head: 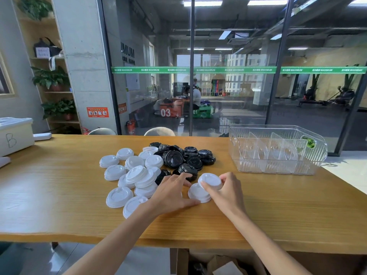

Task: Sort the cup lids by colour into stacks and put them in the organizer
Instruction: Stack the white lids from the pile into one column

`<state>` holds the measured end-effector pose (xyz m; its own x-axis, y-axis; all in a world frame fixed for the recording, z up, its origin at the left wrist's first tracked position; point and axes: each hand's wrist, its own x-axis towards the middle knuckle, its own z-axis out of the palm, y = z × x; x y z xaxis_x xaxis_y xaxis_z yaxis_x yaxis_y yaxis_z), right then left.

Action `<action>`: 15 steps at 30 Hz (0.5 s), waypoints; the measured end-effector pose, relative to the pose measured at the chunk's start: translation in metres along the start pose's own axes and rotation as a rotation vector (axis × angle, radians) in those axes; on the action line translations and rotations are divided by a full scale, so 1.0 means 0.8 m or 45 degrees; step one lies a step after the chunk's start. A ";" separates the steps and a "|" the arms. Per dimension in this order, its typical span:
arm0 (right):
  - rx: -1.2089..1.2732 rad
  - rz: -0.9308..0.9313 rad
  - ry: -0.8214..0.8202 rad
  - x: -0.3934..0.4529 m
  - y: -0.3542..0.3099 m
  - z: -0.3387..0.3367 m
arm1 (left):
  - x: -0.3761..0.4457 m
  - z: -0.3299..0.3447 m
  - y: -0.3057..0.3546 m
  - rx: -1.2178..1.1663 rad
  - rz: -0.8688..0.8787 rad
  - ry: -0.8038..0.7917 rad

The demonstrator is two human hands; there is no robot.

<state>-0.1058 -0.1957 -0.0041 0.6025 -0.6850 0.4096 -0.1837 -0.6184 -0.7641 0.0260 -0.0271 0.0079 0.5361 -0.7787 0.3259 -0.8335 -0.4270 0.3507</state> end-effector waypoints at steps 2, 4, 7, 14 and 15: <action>-0.057 -0.012 -0.063 -0.002 0.001 0.006 | 0.002 0.002 0.000 -0.012 0.001 0.016; -0.157 -0.029 -0.108 -0.004 -0.001 0.013 | 0.005 0.002 0.000 -0.026 -0.001 0.009; -0.306 -0.049 -0.142 -0.009 -0.010 0.020 | 0.006 0.003 0.000 -0.041 -0.007 0.000; -0.537 -0.027 -0.083 -0.011 -0.020 0.033 | 0.007 -0.002 0.000 -0.047 -0.010 -0.066; -0.545 -0.026 -0.074 -0.011 -0.020 0.034 | 0.007 -0.004 0.000 -0.050 -0.011 -0.092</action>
<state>-0.0867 -0.1693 -0.0092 0.6497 -0.6559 0.3843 -0.4697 -0.7439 -0.4755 0.0294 -0.0304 0.0126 0.5308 -0.8069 0.2592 -0.8224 -0.4165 0.3876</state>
